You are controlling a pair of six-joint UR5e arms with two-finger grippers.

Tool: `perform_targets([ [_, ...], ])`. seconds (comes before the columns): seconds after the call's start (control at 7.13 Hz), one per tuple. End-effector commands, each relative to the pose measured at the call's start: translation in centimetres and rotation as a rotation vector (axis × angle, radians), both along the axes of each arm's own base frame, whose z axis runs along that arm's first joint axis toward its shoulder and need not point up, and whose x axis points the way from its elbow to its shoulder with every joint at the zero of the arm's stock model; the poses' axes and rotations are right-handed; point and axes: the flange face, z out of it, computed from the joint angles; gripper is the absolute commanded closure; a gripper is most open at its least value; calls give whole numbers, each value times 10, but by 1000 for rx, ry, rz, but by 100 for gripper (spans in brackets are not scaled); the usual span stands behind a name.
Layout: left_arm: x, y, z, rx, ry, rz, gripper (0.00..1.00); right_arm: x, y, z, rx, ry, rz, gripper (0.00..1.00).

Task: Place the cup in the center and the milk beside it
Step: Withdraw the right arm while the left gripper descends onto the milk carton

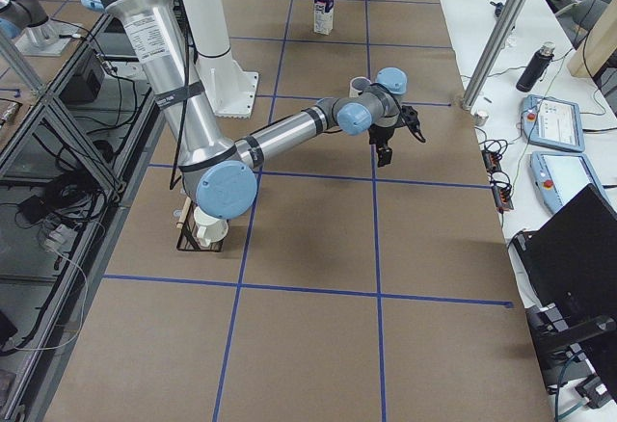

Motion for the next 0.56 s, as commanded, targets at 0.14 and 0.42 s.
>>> perform_targets([
  [0.14, 2, -3, 5, -11, -2, -2, 2, -3, -2, 4, -10, 5, -2, 0],
  [0.42, 8, -4, -5, -58, 37, -25, 2, -4, -2, 3, -9, 4, -1, 0],
])
